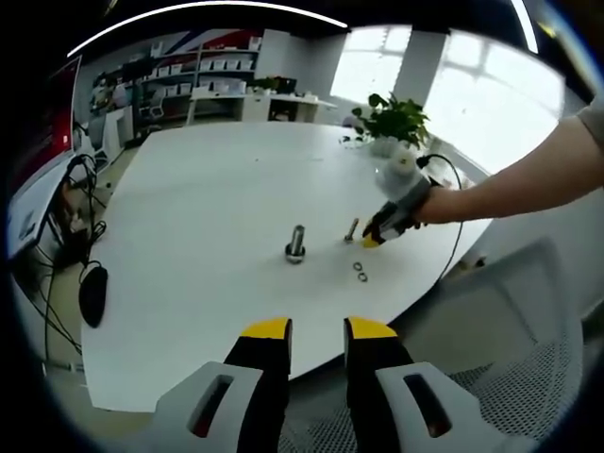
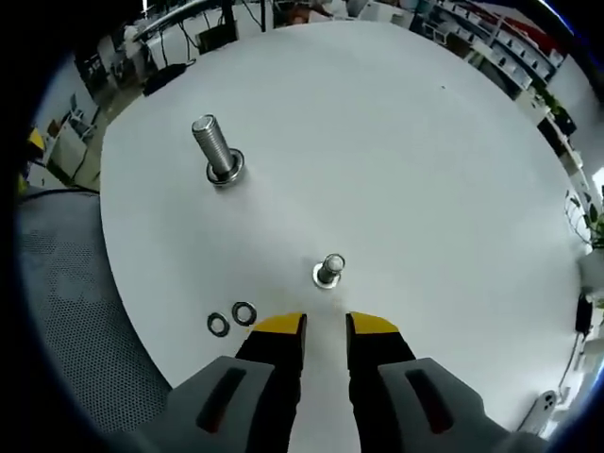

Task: Place the washer onto the threaded stud by aligning its center hole with the stud, sliding it down to the base, and recovering from edge contact or off-axis alignment until the washer reaches the visible bottom stop.

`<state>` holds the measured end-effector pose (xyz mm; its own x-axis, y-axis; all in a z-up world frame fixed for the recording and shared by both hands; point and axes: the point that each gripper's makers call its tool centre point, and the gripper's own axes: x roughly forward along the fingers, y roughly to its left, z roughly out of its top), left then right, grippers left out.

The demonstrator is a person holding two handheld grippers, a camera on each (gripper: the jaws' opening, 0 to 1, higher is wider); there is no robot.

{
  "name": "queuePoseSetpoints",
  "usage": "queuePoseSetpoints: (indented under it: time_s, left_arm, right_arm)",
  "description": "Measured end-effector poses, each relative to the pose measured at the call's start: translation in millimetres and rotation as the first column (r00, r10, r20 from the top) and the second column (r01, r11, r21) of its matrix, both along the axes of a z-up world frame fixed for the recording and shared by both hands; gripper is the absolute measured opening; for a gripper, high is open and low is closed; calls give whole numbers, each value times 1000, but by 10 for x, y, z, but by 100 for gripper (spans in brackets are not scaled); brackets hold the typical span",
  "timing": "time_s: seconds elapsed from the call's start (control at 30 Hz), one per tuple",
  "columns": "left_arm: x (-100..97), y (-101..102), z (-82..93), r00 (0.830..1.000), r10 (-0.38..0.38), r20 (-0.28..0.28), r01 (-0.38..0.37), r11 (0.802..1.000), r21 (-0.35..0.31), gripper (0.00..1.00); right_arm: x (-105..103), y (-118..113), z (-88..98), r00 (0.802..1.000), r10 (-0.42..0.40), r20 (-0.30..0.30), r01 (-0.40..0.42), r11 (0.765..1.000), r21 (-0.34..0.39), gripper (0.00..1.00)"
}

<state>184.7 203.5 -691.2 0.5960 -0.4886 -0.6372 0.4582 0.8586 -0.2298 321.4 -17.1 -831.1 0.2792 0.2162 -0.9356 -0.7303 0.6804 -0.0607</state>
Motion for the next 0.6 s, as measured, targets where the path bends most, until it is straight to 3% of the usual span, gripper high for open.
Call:
queuePoseSetpoints:
  time_s: [0.27, 0.43, 0.6]
  left_arm:
    - [2, 3, 5, 1000, 3, 3, -3, 1000, -3, 19]
    - [-2, 1, 2, 1000, 0, 1, 0, 1000, -1, 19]
    - [-3, -2, -2, 1000, -2, 0, 2, 1000, 1, 19]
  right_arm:
    - [-238, 226, -60, 999, 30, -45, -28, 999, 44, 19]
    - [-305, 407, -28, 998, 55, -38, -52, 995, 83, 19]
    - [-346, 422, -83, 994, 104, -37, -103, 994, 49, 19]
